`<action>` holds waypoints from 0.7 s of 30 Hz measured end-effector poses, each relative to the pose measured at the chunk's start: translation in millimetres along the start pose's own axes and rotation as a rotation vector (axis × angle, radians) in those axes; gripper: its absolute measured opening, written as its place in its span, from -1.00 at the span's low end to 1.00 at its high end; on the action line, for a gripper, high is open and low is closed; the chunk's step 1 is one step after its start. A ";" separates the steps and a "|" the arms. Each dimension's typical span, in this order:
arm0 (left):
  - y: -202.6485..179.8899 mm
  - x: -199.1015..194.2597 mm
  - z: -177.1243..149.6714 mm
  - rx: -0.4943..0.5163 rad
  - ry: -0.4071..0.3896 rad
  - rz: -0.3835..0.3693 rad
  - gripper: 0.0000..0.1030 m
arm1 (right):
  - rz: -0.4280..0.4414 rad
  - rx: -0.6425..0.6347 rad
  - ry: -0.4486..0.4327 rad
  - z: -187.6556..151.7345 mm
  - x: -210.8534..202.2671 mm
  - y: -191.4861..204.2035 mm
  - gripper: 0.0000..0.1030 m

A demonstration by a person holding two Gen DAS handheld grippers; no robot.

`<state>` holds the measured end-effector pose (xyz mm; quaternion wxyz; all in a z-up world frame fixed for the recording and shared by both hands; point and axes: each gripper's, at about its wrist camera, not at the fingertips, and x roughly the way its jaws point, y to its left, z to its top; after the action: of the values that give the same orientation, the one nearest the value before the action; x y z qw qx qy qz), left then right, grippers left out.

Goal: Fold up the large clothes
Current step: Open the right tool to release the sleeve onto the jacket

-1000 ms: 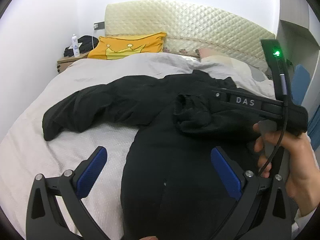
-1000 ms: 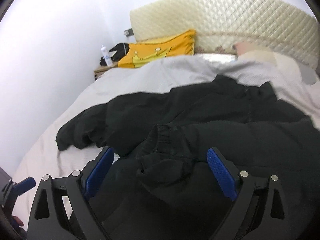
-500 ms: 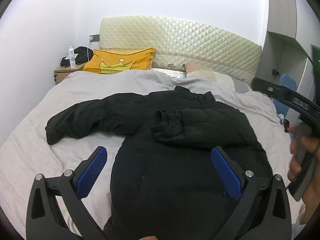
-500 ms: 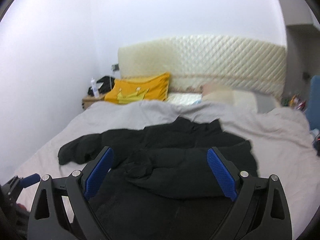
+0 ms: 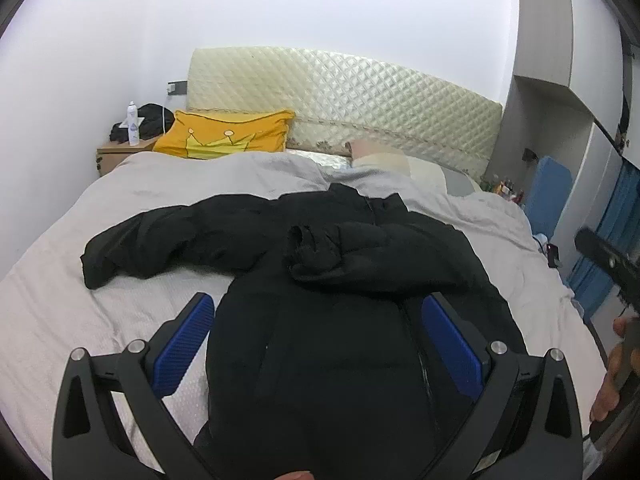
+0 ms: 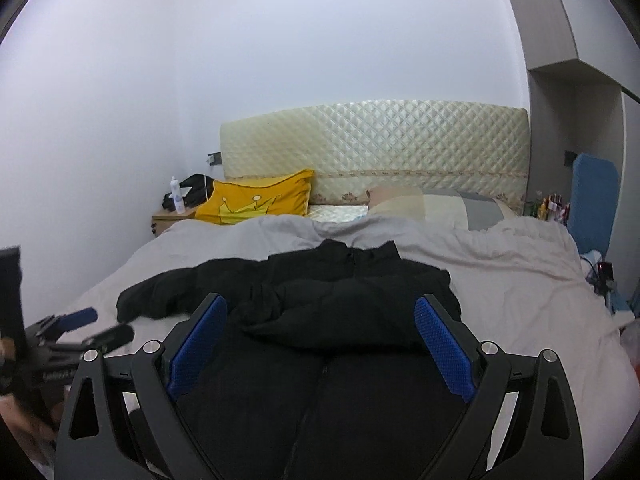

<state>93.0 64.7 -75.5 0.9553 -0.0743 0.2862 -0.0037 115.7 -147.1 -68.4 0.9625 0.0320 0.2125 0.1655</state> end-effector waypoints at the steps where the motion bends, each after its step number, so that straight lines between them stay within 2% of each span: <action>1: -1.2 -1.0 -1.9 0.003 -0.002 -0.003 1.00 | -0.002 0.008 -0.004 -5.3 -2.4 -1.6 0.87; 10: -1.5 2.3 -14.9 0.019 0.003 -0.014 1.00 | -0.045 0.042 -0.019 -52.6 -27.4 -9.9 0.88; 16: 3.9 8.5 -19.6 0.021 0.003 -0.032 1.00 | -0.099 0.063 -0.039 -73.0 -30.0 -24.3 0.95; 21: 17.8 21.2 -8.3 0.007 0.022 -0.037 1.00 | -0.136 0.081 -0.018 -81.4 -17.8 -38.6 0.96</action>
<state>105.5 80.1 -96.5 0.9521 -0.0760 0.2953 -0.0231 78.1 -190.0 -140.3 0.9713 0.0579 0.2121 0.0905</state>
